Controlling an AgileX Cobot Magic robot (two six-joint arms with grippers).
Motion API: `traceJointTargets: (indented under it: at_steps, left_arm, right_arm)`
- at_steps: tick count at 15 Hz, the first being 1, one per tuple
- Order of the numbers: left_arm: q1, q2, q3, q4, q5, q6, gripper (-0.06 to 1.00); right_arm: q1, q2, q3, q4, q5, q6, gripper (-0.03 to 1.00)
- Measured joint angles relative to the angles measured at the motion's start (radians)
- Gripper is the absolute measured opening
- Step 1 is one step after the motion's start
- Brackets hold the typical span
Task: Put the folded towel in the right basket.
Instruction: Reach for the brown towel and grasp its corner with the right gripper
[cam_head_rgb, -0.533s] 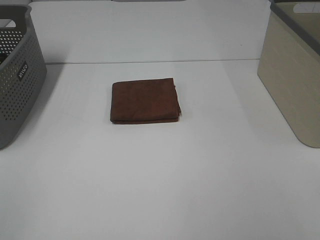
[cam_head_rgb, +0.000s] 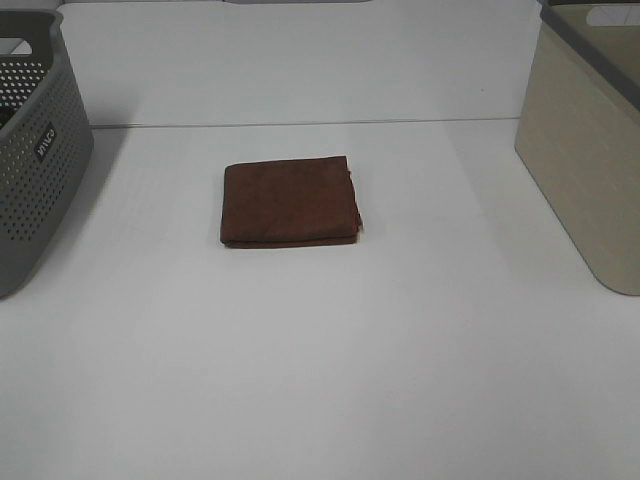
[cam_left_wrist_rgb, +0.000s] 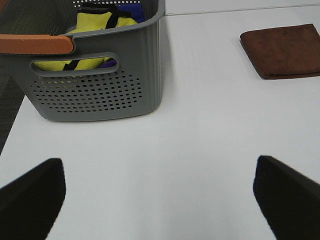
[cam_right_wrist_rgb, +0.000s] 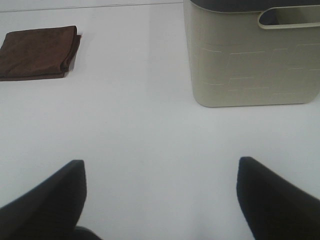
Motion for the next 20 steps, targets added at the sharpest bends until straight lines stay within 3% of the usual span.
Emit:
traceJointTargets:
  at_steps: [20]
  left_arm:
    - [0.0, 0.0, 0.0, 0.0, 0.0, 0.0, 0.97]
  right_arm:
    - [0.0, 0.0, 0.0, 0.0, 0.0, 0.0, 0.78]
